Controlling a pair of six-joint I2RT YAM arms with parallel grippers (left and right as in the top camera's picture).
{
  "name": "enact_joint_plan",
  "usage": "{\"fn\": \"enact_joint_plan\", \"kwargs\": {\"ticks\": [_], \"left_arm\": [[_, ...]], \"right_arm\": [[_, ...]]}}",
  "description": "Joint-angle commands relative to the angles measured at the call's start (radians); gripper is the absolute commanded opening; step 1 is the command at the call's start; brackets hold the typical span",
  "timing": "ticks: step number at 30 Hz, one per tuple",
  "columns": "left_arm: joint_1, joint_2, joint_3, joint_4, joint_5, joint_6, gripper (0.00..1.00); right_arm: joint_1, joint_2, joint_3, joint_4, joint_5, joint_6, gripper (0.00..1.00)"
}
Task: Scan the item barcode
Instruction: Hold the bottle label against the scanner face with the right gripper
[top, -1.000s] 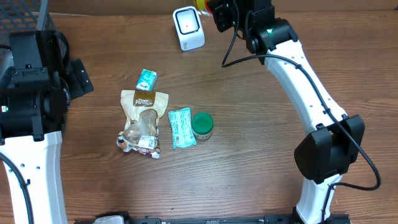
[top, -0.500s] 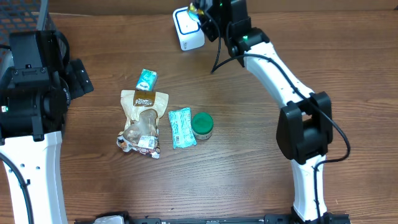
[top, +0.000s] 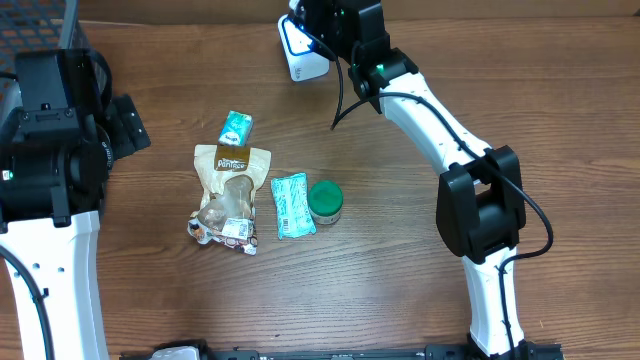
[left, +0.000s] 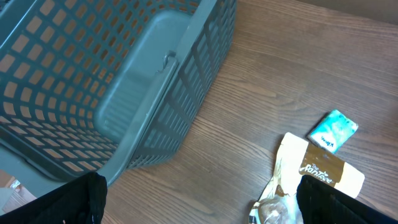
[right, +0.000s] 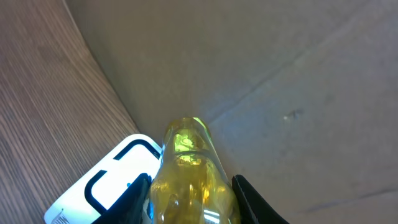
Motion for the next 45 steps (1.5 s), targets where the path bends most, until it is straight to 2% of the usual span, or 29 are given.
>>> {"fn": "enact_joint_plan", "kwargs": {"ticks": [1, 8, 26, 45], "left_arm": [[0.000, 0.002, 0.020, 0.002, -0.013, 0.011, 0.99], [0.000, 0.002, 0.020, 0.002, -0.013, 0.011, 1.00], [0.000, 0.002, 0.020, 0.002, -0.013, 0.011, 0.99], [0.000, 0.002, 0.020, 0.002, -0.012, 0.011, 1.00]], "right_arm": [[0.010, 0.020, 0.020, 0.026, 0.082, -0.129, 0.04], [0.013, 0.042, 0.020, 0.096, 0.108, -0.239, 0.04], [0.048, 0.124, 0.019, 0.169, 0.082, -0.222, 0.04], [0.052, 0.125, 0.019, 0.010, 0.056, -0.172, 0.04]]}}
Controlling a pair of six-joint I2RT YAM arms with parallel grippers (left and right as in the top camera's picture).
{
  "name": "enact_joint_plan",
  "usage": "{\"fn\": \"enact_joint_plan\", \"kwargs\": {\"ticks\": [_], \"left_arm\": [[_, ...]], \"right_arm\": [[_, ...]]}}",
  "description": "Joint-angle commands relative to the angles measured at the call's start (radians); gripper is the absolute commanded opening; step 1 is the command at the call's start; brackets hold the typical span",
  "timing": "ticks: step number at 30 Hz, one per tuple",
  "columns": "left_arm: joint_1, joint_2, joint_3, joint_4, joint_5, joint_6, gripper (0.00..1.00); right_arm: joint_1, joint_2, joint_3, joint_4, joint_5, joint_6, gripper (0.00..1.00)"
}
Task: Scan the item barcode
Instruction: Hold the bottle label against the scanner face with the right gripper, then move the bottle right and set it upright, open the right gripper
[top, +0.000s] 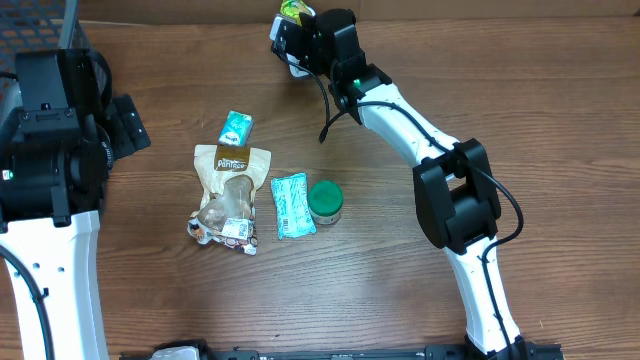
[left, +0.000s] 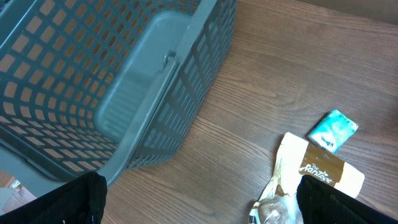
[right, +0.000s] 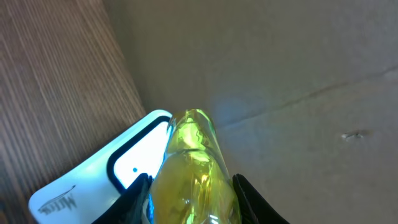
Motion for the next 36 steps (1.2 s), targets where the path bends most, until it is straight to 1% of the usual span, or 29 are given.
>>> {"fn": "enact_joint_plan", "kwargs": {"ticks": [1, 7, 10, 15, 19, 21, 24, 26, 29, 30, 33, 36], "left_arm": [[0.000, 0.002, 0.020, 0.002, -0.013, 0.011, 0.99], [0.000, 0.002, 0.019, 0.002, -0.013, 0.011, 1.00], [0.000, 0.002, 0.019, 0.002, -0.013, 0.011, 1.00], [0.000, 0.002, 0.020, 0.002, -0.012, 0.011, 1.00], [0.000, 0.002, 0.019, 0.002, -0.013, 0.011, 0.99], [0.000, 0.002, 0.020, 0.002, -0.013, 0.011, 0.99], [0.000, 0.002, 0.019, 0.002, -0.013, 0.011, 1.00], [0.000, 0.002, 0.020, 0.002, -0.013, 0.011, 0.99], [0.000, 0.002, 0.019, 0.002, -0.013, 0.011, 1.00], [0.000, 0.002, 0.019, 0.002, -0.013, 0.011, 0.99], [0.000, 0.002, 0.020, 0.002, -0.013, 0.011, 1.00], [0.000, 0.002, 0.019, 0.002, -0.013, 0.011, 0.99]], "right_arm": [[0.006, -0.005, -0.003, -0.048, -0.025, 0.030, 0.04], [0.006, -0.005, -0.003, -0.046, -0.024, 0.030, 0.04], [0.006, -0.017, -0.003, -0.011, 0.004, 0.036, 0.04], [0.006, -0.087, -0.003, 0.076, 0.058, 0.191, 0.04], [0.006, -0.171, -0.003, 0.062, 0.074, 0.249, 0.04], [0.006, -0.227, -0.003, 0.025, 0.086, 0.271, 0.04], [0.006, -0.314, -0.003, -0.062, 0.086, 0.309, 0.04], [0.005, -0.372, -0.003, -0.137, 0.089, 0.365, 0.04], [0.005, -0.452, -0.003, -0.314, 0.089, 0.547, 0.04], [0.003, -0.477, -0.003, -0.394, 0.089, 0.629, 0.04], [-0.011, -0.529, -0.003, -0.649, 0.089, 0.811, 0.04], [-0.032, -0.540, -0.003, -0.863, 0.089, 0.916, 0.04]]}}
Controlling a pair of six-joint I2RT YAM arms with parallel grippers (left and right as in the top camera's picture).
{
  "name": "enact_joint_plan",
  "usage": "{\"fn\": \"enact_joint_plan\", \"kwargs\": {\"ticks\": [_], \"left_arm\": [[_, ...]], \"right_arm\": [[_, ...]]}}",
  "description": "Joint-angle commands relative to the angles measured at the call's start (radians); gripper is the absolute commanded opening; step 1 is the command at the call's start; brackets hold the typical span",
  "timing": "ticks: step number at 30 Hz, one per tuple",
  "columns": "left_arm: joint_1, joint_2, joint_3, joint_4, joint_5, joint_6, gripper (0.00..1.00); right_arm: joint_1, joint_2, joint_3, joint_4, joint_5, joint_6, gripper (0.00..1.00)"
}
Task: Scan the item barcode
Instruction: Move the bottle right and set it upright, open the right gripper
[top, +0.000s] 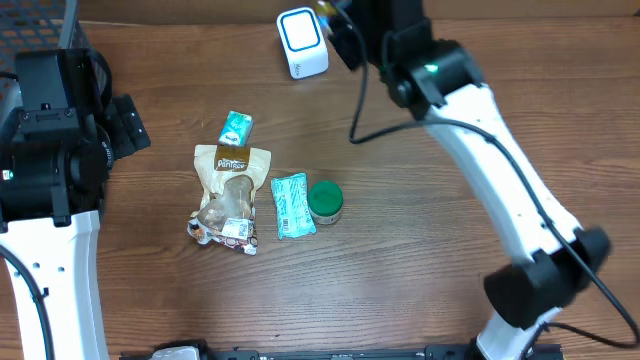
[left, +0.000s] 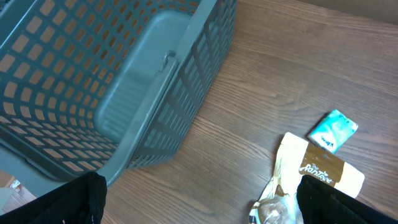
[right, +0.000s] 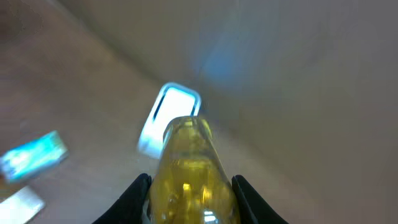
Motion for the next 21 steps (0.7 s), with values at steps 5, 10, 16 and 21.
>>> {"fn": "enact_joint_plan", "kwargs": {"ticks": [5, 10, 16, 21], "left_arm": [[0.000, 0.002, 0.020, 0.002, -0.013, 0.010, 1.00], [0.000, 0.002, 0.020, 0.002, -0.013, 0.010, 0.99], [0.000, 0.002, 0.019, 0.002, -0.013, 0.010, 1.00], [0.000, 0.002, 0.020, 0.002, -0.013, 0.010, 0.99]], "right_arm": [[-0.075, 0.034, -0.005, -0.385, 0.008, 0.344, 0.04], [-0.148, 0.061, -0.054, -0.556, 0.009, 0.368, 0.04], [-0.284, 0.062, -0.157, -0.561, 0.008, 0.394, 0.04], [-0.404, 0.062, -0.186, -0.560, 0.008, 0.499, 0.04]]}}
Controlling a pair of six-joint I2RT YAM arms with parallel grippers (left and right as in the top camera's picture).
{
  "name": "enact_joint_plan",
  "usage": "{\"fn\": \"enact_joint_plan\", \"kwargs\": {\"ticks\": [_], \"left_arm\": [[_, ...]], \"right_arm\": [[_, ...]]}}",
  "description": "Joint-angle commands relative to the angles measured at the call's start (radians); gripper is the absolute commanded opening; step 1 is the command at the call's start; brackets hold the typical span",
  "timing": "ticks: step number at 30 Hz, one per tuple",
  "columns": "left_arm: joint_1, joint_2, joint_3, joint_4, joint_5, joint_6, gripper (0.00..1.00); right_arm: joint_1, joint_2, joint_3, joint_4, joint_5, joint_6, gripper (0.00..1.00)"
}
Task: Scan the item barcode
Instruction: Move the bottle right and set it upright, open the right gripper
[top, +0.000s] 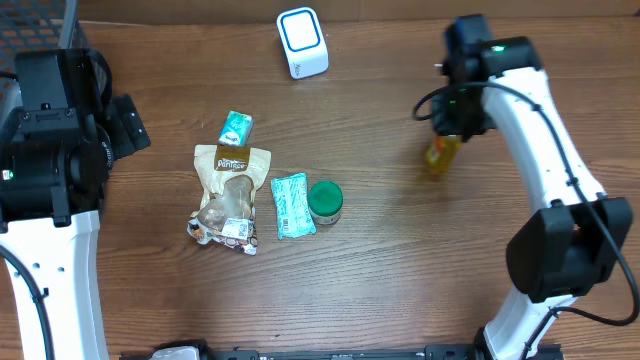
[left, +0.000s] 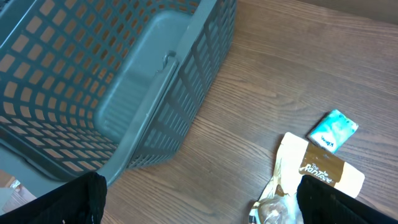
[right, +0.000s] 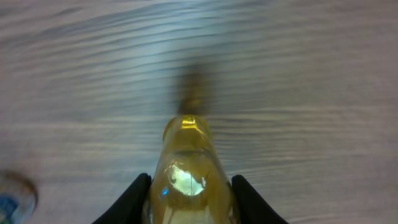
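My right gripper (right: 189, 198) is shut on a clear yellow bottle (right: 188, 174), one black finger on each side of it. In the overhead view the yellow bottle (top: 440, 155) hangs under the right gripper (top: 452, 128) over the wood table, right of centre. The white barcode scanner (top: 302, 42) stands at the back edge, well left of the bottle. My left gripper (left: 199, 199) stands open with nothing between its fingers, above the table beside the grey basket (left: 106, 81).
A brown snack pouch (top: 229, 195), a small teal packet (top: 236, 127), a teal wrapped pack (top: 292, 206) and a green round tub (top: 325, 201) lie left of centre. The grey basket sits at the far left.
My right gripper has moved with the yellow bottle from beside the scanner at the back to the right side of the table and now faces down at the wood. The left arm is unmoved.
My right gripper held the yellow bottle at the scanner's face at the back edge, and still closer to it at the second moment. Then it was off to the scanner's right. Now the bottle hangs over the table's right side, far from the scanner.
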Motion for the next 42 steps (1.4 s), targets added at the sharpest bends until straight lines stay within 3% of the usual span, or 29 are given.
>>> {"fn": "enact_joint_plan", "kwargs": {"ticks": [1, 4, 15, 16, 18, 20, 23, 28, 33, 42], "left_arm": [[0.000, 0.002, 0.019, 0.001, -0.013, 0.010, 1.00], [0.000, 0.002, 0.020, 0.001, -0.013, 0.010, 0.99], [0.000, 0.002, 0.019, 0.001, -0.012, 0.010, 0.99], [0.000, 0.002, 0.020, 0.001, -0.012, 0.010, 1.00], [0.000, 0.002, 0.020, 0.001, -0.013, 0.010, 1.00], [0.000, 0.002, 0.019, 0.001, -0.012, 0.010, 0.99], [0.000, 0.002, 0.020, 0.001, -0.013, 0.010, 1.00], [0.000, 0.002, 0.020, 0.001, -0.012, 0.010, 1.00], [0.000, 0.002, 0.020, 0.001, -0.013, 0.010, 1.00], [0.000, 0.002, 0.020, 0.001, -0.013, 0.010, 1.00]], "right_arm": [[-0.066, -0.010, -0.008, 0.002, 0.002, 0.088, 0.04], [-0.107, -0.010, -0.016, -0.010, -0.004, 0.088, 0.14], [-0.140, -0.010, -0.091, 0.034, -0.012, 0.088, 0.14], [-0.140, -0.010, -0.103, 0.050, -0.012, 0.088, 0.17], [-0.140, -0.010, -0.117, 0.069, -0.012, 0.088, 0.33], [-0.140, -0.010, -0.122, 0.071, -0.012, 0.088, 0.38], [-0.140, -0.010, -0.122, 0.061, -0.012, 0.088, 0.52], [-0.140, -0.010, -0.122, 0.053, -0.013, 0.088, 0.64], [-0.140, -0.018, -0.095, 0.047, -0.012, 0.088, 0.64], [-0.118, -0.091, 0.210, -0.143, -0.101, 0.099, 0.64]]}}
